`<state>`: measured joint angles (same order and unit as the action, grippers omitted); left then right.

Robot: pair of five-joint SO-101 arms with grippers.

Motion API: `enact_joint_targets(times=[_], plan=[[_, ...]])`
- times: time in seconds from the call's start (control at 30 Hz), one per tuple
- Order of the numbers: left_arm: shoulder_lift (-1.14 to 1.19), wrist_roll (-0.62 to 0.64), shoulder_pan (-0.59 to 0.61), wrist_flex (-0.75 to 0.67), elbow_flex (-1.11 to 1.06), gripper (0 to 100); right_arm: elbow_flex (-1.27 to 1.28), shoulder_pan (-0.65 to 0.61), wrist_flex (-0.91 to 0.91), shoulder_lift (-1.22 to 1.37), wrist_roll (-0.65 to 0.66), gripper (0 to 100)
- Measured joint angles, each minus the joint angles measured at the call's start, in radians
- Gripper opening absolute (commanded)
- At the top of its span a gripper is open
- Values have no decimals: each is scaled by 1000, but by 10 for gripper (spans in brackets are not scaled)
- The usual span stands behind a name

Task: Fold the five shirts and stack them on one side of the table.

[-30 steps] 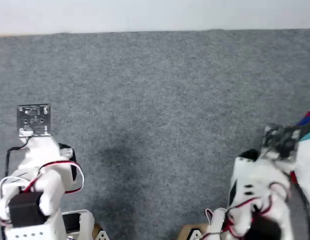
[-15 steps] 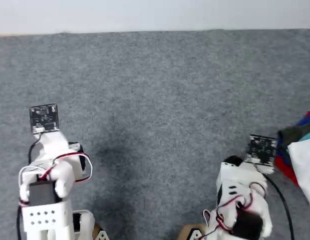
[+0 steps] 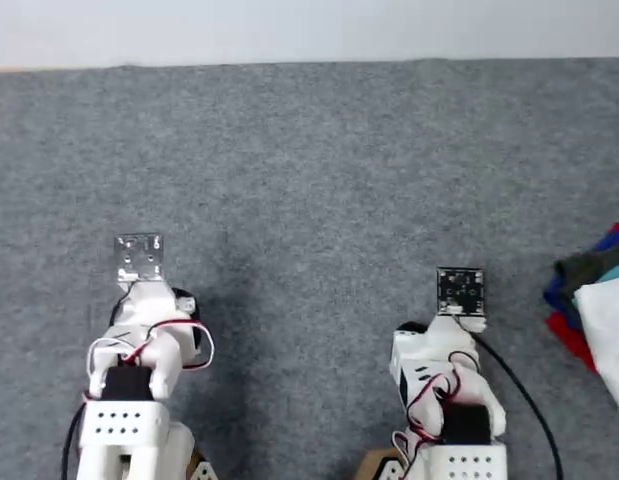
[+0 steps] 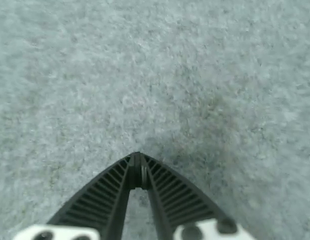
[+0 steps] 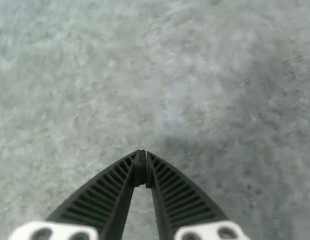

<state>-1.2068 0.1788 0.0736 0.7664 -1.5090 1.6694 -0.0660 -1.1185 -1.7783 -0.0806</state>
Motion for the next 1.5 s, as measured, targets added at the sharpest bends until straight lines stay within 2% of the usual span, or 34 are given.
enact_joint_targets(times=[0.27,0.53,1.5], plan=[[0,-57,-5,-66,-75,2,0,-9,2,0,0,9],[0,-153,-5,-100,-109,2,0,-5,-146,0,-5,9],[0,-160,-5,-109,-109,3,0,-3,-166,0,-5,9]])
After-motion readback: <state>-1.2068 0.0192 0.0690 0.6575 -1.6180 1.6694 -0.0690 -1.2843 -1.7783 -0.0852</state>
